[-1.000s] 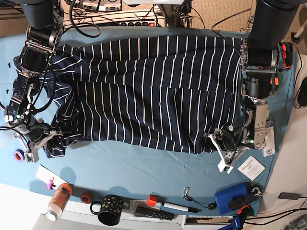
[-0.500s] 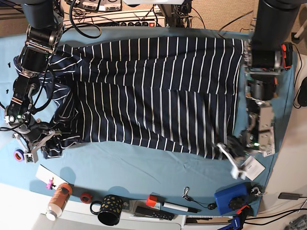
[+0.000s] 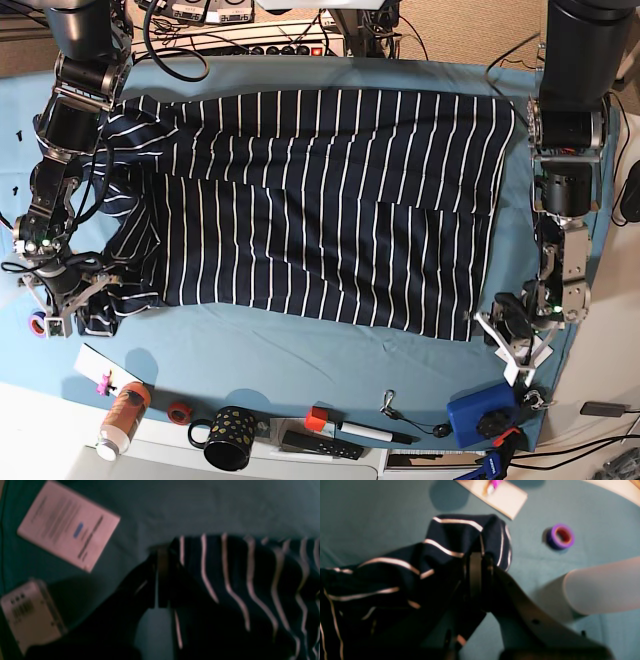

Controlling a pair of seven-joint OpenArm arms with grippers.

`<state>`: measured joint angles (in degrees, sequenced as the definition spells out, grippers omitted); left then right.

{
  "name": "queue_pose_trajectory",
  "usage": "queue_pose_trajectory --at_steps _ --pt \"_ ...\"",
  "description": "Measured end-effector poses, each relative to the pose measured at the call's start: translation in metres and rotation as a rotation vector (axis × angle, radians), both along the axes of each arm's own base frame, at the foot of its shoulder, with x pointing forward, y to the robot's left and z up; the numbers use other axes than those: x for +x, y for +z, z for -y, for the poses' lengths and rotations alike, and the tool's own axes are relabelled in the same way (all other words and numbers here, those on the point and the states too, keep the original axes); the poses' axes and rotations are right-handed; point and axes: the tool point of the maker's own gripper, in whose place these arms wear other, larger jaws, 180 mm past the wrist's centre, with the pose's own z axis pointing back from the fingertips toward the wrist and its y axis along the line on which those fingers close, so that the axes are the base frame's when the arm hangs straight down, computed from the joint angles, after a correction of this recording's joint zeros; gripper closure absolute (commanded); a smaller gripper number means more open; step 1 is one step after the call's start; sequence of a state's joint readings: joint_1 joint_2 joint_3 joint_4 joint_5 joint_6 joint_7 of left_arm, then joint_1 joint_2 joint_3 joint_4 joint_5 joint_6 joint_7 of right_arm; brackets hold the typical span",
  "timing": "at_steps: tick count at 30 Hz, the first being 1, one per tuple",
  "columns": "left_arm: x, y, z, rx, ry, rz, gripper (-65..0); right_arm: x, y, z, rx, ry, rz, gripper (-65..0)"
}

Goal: Layout the t-shirt on the table in an organized manner, then fold the t-shirt properly
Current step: 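Pull the shirt hem corners apart with both grippers to straighten it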

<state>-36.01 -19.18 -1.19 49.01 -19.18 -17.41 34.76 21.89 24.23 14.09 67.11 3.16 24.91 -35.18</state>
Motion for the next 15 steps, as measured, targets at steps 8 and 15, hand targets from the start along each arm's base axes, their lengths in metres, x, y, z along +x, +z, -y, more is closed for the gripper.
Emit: queue_pose_trajectory --at_steps 8,15 --pt "0.004 0.006 0.005 -0.02 -0.006 0.041 -24.5 -0.006 -0.018 0.002 0.02 -0.013 -0.053 0.0" --pt "0.009 -0.003 0.031 0.048 -0.049 0.066 -29.6 -0.008 -0.022 0.003 0.021 -0.019 -0.077 0.0"
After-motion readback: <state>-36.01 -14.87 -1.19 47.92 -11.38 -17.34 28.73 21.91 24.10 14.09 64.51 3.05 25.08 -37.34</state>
